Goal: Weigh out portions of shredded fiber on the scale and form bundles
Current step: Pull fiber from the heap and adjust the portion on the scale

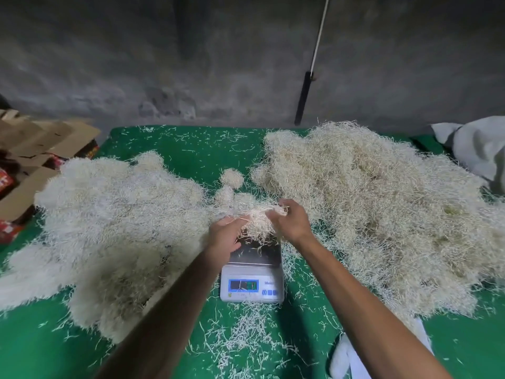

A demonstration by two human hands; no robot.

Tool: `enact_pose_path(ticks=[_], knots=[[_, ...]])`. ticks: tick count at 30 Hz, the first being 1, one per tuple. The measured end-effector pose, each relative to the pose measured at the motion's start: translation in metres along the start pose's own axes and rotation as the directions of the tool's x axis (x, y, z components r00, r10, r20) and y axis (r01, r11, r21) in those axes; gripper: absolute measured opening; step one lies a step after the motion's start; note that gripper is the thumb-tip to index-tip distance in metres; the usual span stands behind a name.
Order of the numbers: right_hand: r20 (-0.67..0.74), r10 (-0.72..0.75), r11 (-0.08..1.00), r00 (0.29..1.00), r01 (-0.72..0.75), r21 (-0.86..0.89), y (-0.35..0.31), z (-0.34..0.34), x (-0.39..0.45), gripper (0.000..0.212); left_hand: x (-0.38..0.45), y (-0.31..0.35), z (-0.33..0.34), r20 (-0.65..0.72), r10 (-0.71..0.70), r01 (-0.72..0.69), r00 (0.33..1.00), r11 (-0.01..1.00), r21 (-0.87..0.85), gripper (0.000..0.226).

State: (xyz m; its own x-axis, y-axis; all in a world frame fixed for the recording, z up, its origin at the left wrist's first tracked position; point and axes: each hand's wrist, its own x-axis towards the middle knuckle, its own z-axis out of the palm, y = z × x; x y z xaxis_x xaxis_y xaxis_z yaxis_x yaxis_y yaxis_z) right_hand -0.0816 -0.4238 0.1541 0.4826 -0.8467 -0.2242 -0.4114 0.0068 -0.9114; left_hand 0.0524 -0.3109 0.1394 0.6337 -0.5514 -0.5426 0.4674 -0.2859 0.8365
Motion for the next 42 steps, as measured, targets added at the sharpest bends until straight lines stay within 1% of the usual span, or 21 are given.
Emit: enact_pose_path(ticks=[1,3,5,7,9,12,14,17,19,21,23,24,25,27,29,30,34,35,37,40,42], knots=[[-0.054,-0.023,1.0,0.998,0.023,0.002,0.002,0.002,0.004,0.053,0.003,-0.006,-0.009,-0.025,-0.04,0.039,0.999,0.998,-0.046,0.046],[-0.144,-0.081,0.996,0.986,0.076,-0.045,0.005,0.012,0.007,0.041,0.003,-0.017,-0.016,0.039,-0.129,0.134,0.991,0.975,-0.175,0.038],[-0.199,-0.086,0.996,0.976,0.077,-0.054,0.014,0.025,0.009,0.033,0.005,-0.026,-0.02,0.095,-0.133,0.15,0.987,0.967,-0.204,0.042],[-0.224,-0.069,0.996,0.972,0.057,-0.062,0.027,0.038,0.012,0.032,0.012,-0.031,-0.026,0.15,-0.138,0.166,0.979,0.968,-0.187,0.048],[-0.191,-0.068,0.989,0.979,0.04,-0.143,0.043,0.047,0.014,0.029,0.017,-0.034,-0.032,0.243,-0.18,0.218,0.953,0.967,-0.135,0.051],[-0.112,-0.057,0.965,0.992,0.026,-0.262,0.063,0.051,0.014,0.011,0.015,-0.038,-0.041,0.309,-0.205,0.231,0.929,0.972,-0.05,0.054],[-0.143,-0.03,0.957,0.989,-0.013,-0.29,0.072,0.049,0.016,0.018,0.009,-0.04,-0.054,0.347,-0.191,0.206,0.918,0.979,-0.007,0.061],[-0.203,-0.001,0.955,0.979,-0.059,-0.291,0.076,0.045,0.021,0.017,-0.003,-0.035,-0.077,0.48,-0.187,0.178,0.857,0.982,0.065,0.079],[-0.218,0.074,0.966,0.973,-0.124,-0.225,0.075,0.045,0.024,0.013,-0.009,-0.028,-0.086,0.504,-0.215,0.218,0.837,0.974,0.054,0.09],[-0.241,0.13,0.97,0.962,-0.174,-0.169,0.074,0.047,0.028,0.014,-0.007,-0.024,-0.088,0.508,-0.225,0.267,0.832,0.964,-0.011,0.086],[-0.287,0.13,0.981,0.949,-0.166,-0.105,0.068,0.05,0.027,0.02,0.0,-0.022,-0.085,0.526,-0.204,0.331,0.826,0.93,-0.16,0.077],[-0.273,0.119,0.989,0.955,-0.139,-0.055,0.064,0.052,0.026,0.024,0.005,-0.021,-0.081,0.514,-0.191,0.353,0.836,0.905,-0.237,0.077],[-0.207,0.104,0.995,0.973,-0.103,0.012,0.061,0.054,0.023,0.027,0.012,-0.023,-0.078,0.495,-0.174,0.349,0.852,0.892,-0.287,0.08],[0.074,0.021,0.997,0.997,-0.026,0.079,0.062,0.057,0.018,0.045,0.021,-0.026,-0.065,0.454,-0.163,0.313,0.876,0.908,-0.279,0.085],[0.309,-0.054,0.988,0.95,0.096,-0.124,0.068,0.061,0.015,0.069,0.025,-0.027,-0.054,0.431,-0.176,0.274,0.885,0.946,-0.177,0.085],[0.329,-0.068,0.962,0.942,0.149,-0.227,0.074,0.063,0.017,0.073,0.026,-0.027,-0.052,0.428,-0.184,0.257,0.885,0.959,-0.12,0.084],[0.031,-0.145,0.878,0.989,0.143,-0.456,0.08,0.061,0.027,0.054,0.011,-0.02,-0.06,0.519,-0.153,0.101,0.841,0.987,0.126,0.074],[-0.001,-0.156,0.844,0.988,0.133,-0.519,0.079,0.06,0.03,0.055,0.006,-0.022,-0.065,0.535,-0.133,0.072,0.834,0.988,0.134,0.074],[0.007,-0.184,0.777,0.983,0.15,-0.612,0.074,0.059,0.033,0.058,-0.002,-0.028,-0.075,0.505,-0.085,0.065,0.859,0.996,0.057,0.07],[0.071,-0.235,0.684,0.969,0.216,-0.697,0.066,0.06,0.031,0.056,-0.004,-0.039,-0.091,0.409,-0.024,0.075,0.912,0.991,-0.107,0.041],[0.075,-0.233,0.636,0.97,0.21,-0.743,0.064,0.058,0.032,0.058,-0.004,-0.044,-0.104,0.38,0.016,0.029,0.925,0.993,-0.111,0.035]])
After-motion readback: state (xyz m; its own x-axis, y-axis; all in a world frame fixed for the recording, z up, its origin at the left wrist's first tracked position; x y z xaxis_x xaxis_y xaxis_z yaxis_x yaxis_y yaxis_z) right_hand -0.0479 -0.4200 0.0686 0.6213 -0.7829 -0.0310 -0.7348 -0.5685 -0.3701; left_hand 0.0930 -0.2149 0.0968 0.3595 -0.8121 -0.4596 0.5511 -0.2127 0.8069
